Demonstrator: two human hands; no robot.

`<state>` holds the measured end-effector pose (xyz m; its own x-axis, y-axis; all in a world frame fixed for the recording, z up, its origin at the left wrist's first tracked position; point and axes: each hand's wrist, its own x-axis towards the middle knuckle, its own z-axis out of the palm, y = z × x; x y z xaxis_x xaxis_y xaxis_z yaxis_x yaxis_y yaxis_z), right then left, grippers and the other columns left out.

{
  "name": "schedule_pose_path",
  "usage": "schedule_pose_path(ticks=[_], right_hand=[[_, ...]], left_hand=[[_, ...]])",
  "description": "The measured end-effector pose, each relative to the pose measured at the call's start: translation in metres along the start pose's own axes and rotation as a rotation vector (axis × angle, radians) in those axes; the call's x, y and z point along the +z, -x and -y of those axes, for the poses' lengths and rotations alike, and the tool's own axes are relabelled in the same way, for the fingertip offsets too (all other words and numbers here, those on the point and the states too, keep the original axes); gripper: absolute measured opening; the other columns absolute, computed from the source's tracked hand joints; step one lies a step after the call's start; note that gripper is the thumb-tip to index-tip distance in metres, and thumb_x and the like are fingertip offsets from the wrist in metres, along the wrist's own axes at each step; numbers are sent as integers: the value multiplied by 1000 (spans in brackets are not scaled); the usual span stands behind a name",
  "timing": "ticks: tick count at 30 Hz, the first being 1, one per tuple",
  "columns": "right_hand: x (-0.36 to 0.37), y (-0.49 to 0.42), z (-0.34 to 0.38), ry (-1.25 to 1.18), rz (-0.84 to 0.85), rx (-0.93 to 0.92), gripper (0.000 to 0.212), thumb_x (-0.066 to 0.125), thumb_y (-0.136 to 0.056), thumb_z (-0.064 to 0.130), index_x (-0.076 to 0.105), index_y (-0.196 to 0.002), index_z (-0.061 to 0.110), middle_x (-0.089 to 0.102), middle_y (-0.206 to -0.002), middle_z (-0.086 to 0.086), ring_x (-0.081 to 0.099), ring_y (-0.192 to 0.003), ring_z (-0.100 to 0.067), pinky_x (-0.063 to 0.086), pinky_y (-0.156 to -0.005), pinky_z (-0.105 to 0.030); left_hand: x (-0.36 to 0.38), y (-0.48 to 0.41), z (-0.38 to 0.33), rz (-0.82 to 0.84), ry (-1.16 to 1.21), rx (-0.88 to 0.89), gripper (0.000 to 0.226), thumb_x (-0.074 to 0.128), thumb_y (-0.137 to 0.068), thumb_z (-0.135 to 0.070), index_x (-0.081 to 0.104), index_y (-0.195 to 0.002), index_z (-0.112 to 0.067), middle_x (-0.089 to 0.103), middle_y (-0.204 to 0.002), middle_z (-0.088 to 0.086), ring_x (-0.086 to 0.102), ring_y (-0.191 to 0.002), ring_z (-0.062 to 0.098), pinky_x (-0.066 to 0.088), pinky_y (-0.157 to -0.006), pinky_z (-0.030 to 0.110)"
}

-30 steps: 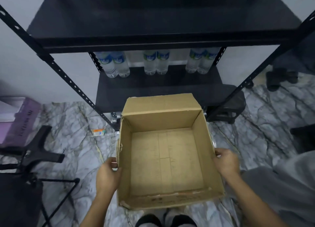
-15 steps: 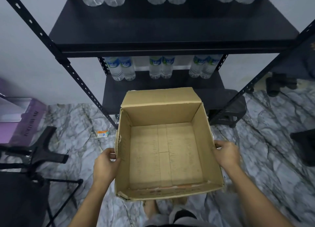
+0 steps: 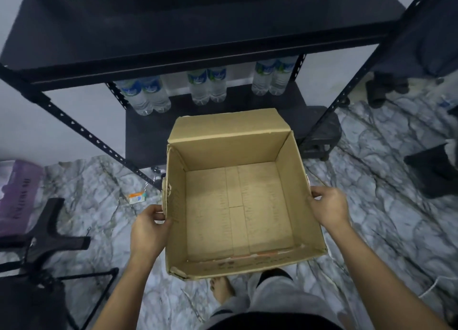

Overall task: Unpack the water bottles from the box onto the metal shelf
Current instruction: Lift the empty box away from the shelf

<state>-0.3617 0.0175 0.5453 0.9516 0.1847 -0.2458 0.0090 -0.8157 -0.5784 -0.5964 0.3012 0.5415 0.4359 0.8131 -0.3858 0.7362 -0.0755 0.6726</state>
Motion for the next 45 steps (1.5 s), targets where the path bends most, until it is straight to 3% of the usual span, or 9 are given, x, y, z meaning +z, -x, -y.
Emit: schedule_pose_path(ticks=[5,11,17,21,25,29,33,36,45], right_hand=[[-17,-15,-36,-49,-40,145,17,61,-85,13,76,-81,4,74,-81,-17,68,-77,-36,55,-65,-39],[-53,-32,-83,-95,-111,309,18,62,-89,17,78,-90,8,74,-86,-12,61,-70,-28,47,-64,-32],[-84,-29,-137,-168,-231,520,17,64,-87,19,79,-90,13,74,-80,-7,59,-65,-20,48,-64,-31],[-95,-22,-166,-218,-313,688,16,64,-86,21,79,-87,16,71,-69,-5,60,-56,-20,46,-56,-29],[-97,-18,-183,-257,-387,816,16,62,-82,13,77,-82,7,70,-67,-12,62,-56,-30,54,-60,-41],[-95,-22,-193,-282,-434,977,17,62,-83,17,76,-81,9,73,-73,-13,64,-58,-26,51,-56,-34],[-84,-31,-194,-320,-528,1107,20,60,-83,20,76,-78,7,73,-73,-18,62,-54,-30,53,-54,-40],[-75,-44,-200,-344,-565,1182,17,62,-83,16,76,-80,7,73,-73,-18,67,-64,-34,56,-61,-43],[-43,-79,-246,-364,-604,1264,23,61,-85,22,77,-82,7,71,-67,-17,64,-58,-33,56,-58,-40]], left_hand=[[34,-14,-44,65,-109,50,13,71,-80,-24,64,-92,-24,68,-81,-12,69,-69,15,54,-65,33],[99,-32,-105,184,-171,131,10,72,-83,-24,66,-91,-24,73,-85,-5,71,-69,17,60,-67,44],[168,-44,-170,359,-285,271,8,70,-81,-15,67,-87,-20,72,-81,-4,69,-75,15,50,-59,28],[218,-46,-216,469,-339,401,10,70,-83,-10,67,-90,-17,66,-77,-11,61,-70,1,44,-59,19],[271,-59,-251,604,-358,465,13,72,-82,-11,70,-94,-14,71,-80,-8,68,-73,10,56,-70,33],[328,-78,-284,724,-452,550,15,73,-79,-12,69,-91,-20,71,-82,-4,70,-80,19,58,-76,40],[381,-94,-319,822,-534,656,12,70,-82,-11,68,-92,-17,68,-79,-4,64,-73,14,52,-65,28],[413,-100,-337,869,-572,707,13,67,-83,-7,66,-92,-16,64,-78,-5,57,-68,4,41,-56,20],[492,-107,-343,878,-666,747,15,66,-84,-5,67,-97,-12,68,-87,3,59,-73,14,43,-58,21]])
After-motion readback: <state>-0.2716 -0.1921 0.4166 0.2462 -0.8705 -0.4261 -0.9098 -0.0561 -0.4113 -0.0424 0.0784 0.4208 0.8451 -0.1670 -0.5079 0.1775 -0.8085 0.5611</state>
